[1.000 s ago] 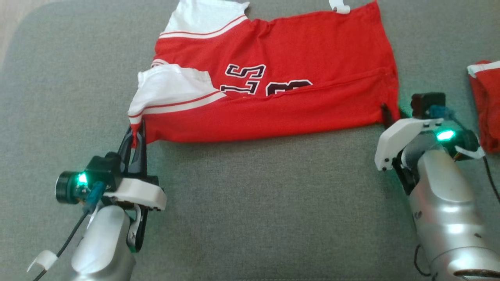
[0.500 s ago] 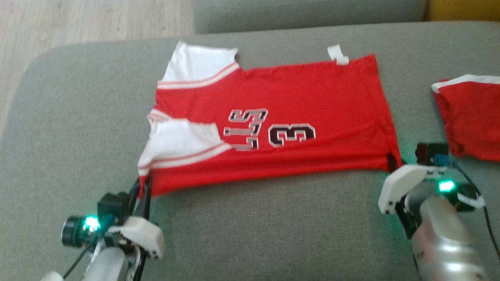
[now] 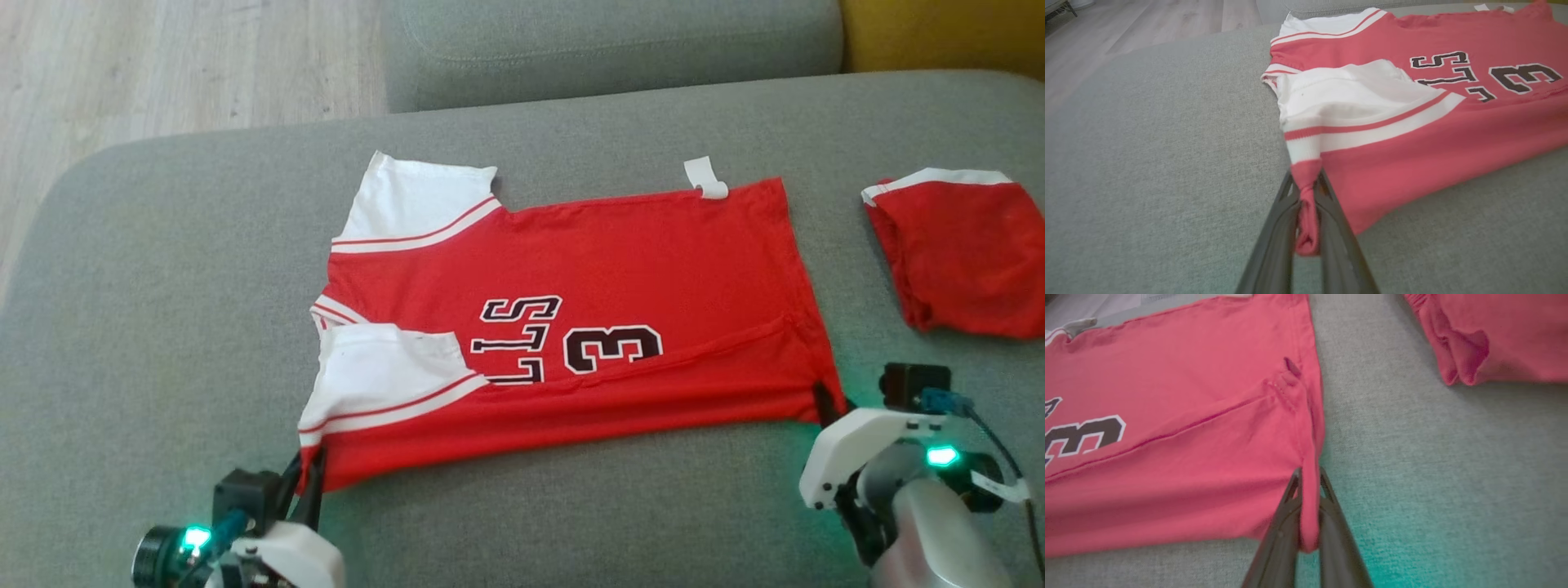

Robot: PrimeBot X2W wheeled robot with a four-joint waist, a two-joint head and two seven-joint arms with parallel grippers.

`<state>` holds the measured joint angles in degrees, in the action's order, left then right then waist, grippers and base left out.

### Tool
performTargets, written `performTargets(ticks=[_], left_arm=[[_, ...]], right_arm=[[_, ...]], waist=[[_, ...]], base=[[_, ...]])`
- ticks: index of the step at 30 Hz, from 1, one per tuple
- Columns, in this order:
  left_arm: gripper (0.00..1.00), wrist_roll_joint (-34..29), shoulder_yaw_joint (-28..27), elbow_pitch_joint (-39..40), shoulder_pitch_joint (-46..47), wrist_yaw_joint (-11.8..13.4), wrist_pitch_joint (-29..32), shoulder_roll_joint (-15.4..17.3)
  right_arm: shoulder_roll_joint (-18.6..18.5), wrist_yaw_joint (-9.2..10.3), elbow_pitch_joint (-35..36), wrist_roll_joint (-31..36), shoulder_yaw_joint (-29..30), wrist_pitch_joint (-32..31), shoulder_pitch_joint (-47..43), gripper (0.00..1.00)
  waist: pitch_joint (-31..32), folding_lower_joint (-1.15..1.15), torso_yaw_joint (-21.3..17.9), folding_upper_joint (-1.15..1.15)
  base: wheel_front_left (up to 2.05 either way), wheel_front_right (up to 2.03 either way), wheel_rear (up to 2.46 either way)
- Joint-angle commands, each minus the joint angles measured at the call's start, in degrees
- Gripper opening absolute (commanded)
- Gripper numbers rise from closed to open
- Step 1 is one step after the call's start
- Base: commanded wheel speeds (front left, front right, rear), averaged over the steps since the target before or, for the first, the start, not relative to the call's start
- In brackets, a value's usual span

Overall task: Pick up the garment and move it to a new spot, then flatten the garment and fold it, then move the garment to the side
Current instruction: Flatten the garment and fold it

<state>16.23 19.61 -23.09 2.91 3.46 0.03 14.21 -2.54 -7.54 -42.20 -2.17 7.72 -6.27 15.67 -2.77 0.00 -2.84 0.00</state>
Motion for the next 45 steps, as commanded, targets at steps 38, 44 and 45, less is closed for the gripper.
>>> performTargets(ticks=[38, 44, 45], left_arm=[[1.0, 5.95, 0.19, -4.09, 43.54, -10.86, 4.42, 15.94], [1.0, 12.39, 6.99, -10.59, 51.55, -10.92, 11.86, 21.2], [1.0, 13.08, 8.03, -11.52, 52.49, -10.92, 12.69, 22.26]], right_arm=[[-0.33, 0.05, 24.15, -16.17, -15.58, 21.09, 4.25, 1.0], [-0.33, 0.05, 28.98, -17.46, -16.88, 21.24, 4.32, 1.0], [-0.33, 0.05, 29.48, -17.63, -17.14, 21.24, 4.04, 1.0]], waist=[[-18.98, 0.0, -11.3, 0.0], [-23.29, 0.0, -13.82, 0.0], [-23.9, 0.0, -14.24, 0.0]], base=[[0.0, 0.0, 0.0], [0.0, 0.0, 0.0], [0.0, 0.0, 0.0]])
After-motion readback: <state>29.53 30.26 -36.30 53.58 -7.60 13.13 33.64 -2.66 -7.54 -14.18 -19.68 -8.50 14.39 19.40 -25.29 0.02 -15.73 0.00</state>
